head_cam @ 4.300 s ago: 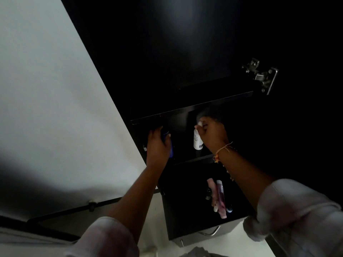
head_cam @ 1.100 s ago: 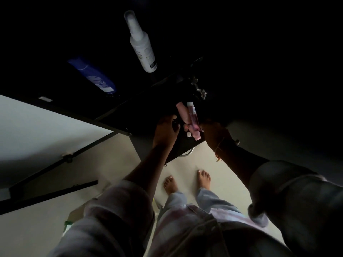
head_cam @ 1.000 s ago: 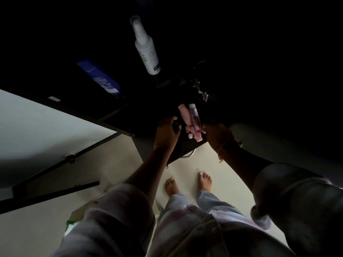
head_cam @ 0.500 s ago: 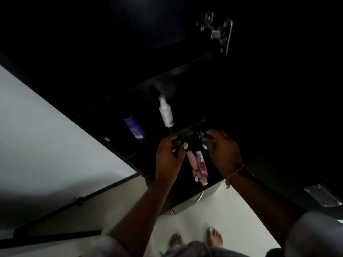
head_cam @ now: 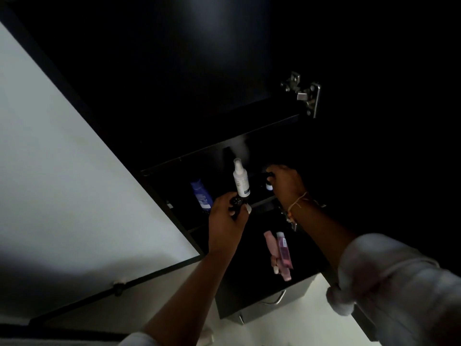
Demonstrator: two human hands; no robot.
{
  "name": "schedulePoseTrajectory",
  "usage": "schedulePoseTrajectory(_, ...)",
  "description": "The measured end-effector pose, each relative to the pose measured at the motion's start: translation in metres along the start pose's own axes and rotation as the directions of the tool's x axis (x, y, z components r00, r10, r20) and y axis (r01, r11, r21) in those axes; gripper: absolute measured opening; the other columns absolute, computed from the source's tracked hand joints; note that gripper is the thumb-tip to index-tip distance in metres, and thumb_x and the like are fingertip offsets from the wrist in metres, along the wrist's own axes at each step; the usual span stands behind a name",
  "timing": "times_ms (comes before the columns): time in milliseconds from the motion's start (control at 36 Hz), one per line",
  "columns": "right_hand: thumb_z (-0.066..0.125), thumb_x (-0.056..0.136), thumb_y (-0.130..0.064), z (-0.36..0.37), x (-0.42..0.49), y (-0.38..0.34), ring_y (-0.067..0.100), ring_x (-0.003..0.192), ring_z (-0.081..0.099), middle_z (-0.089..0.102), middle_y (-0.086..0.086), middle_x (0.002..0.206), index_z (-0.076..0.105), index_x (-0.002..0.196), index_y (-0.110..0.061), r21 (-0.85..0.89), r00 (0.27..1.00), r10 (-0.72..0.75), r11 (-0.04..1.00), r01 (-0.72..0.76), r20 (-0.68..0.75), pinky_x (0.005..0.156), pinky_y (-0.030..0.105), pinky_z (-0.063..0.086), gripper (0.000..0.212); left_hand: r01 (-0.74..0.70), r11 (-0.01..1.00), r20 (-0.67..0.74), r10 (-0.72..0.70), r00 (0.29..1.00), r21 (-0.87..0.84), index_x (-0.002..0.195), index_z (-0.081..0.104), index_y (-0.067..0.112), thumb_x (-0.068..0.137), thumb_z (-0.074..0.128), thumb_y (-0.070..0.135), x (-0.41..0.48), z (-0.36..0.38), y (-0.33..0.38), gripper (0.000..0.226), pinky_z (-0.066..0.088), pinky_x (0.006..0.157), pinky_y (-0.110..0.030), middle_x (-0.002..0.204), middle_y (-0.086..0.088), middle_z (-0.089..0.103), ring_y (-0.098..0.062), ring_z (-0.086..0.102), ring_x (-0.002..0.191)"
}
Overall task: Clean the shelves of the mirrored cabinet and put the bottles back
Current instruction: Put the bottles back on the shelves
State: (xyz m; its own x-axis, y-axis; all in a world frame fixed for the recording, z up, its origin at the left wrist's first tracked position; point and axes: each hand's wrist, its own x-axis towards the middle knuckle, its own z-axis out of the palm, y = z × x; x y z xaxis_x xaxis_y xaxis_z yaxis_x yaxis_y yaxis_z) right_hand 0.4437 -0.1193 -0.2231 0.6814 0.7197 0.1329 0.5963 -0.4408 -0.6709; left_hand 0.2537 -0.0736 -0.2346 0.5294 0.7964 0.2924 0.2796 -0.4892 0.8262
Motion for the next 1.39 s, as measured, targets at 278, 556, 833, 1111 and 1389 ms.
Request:
schedulePoseTrajectory(278,0.051,0.091,0.001,0.011,0.019,0.009,0.017,0.087,0.058,0.062,0.016,0.111,0.063,0.116,-0.002,-0.016,0.997,-0.023,1.0,0.024,0.079,0.051,-0.004,0.032,0.028,0.038,0.999,-0.008,-0.038,0.999,0.01,0.117,0.059,0.023,0.085,0.07,0.023,0.002,-0.007,0.001,0.034,0.047,0.077,-0.008,0.106,0.008,0.061,0.002,0.06,0.094)
schedulePoseTrajectory(556,0.065,0.081,0.002,0.003,0.028,0.004,0.018,0.093,0.064,0.067,0.014,0.108,0.065,0.114,-0.004,-0.01,0.994,-0.003,1.0,0.004,0.107,0.07,0.012,0.04,0.033,0.059,0.997,0.012,-0.059,0.998,0.052,0.12,0.058,0.022,0.086,0.069,0.025,0.004,-0.011,0.001,0.037,0.046,0.078,-0.005,0.111,0.008,0.06,0.004,0.059,0.095)
schedulePoseTrajectory(833,0.054,0.091,-0.01,0.005,0.012,-0.001,0.026,0.101,0.061,0.064,0.009,0.113,0.065,0.115,-0.01,-0.046,0.999,-0.006,0.999,0.004,-0.044,0.072,0.009,0.04,0.026,0.059,0.998,-0.035,-0.059,0.998,0.026,0.12,0.059,0.022,0.085,0.07,0.025,0.005,-0.019,0.013,0.037,0.047,0.078,-0.006,0.111,0.006,0.061,0.001,0.061,0.094)
schedulePoseTrajectory(1111,0.059,0.09,-0.019,-0.033,-0.058,-0.062,0.014,0.085,0.065,0.067,-0.001,0.098,0.07,0.096,-0.017,0.149,0.85,-0.307,0.904,0.402,-0.429,0.07,0.026,0.054,0.012,-0.218,0.974,-0.273,0.224,0.935,0.053,0.121,0.064,0.018,0.084,0.069,0.023,0.018,-0.07,0.076,0.037,0.05,0.085,-0.015,0.113,0.005,0.06,-0.009,0.062,0.101)
schedulePoseTrajectory(1389,0.06,0.088,-0.024,-0.069,-0.02,-0.133,0.018,0.098,0.058,0.065,-0.002,0.104,0.067,0.101,-0.017,-0.021,0.764,-0.53,0.826,0.563,-0.368,0.084,0.028,0.05,0.016,-0.265,0.928,-0.354,0.348,0.868,0.263,0.131,0.059,0.017,0.093,0.061,0.03,0.082,-0.131,0.116,0.04,0.053,0.093,-0.034,0.124,-0.002,0.058,-0.019,0.059,0.111)
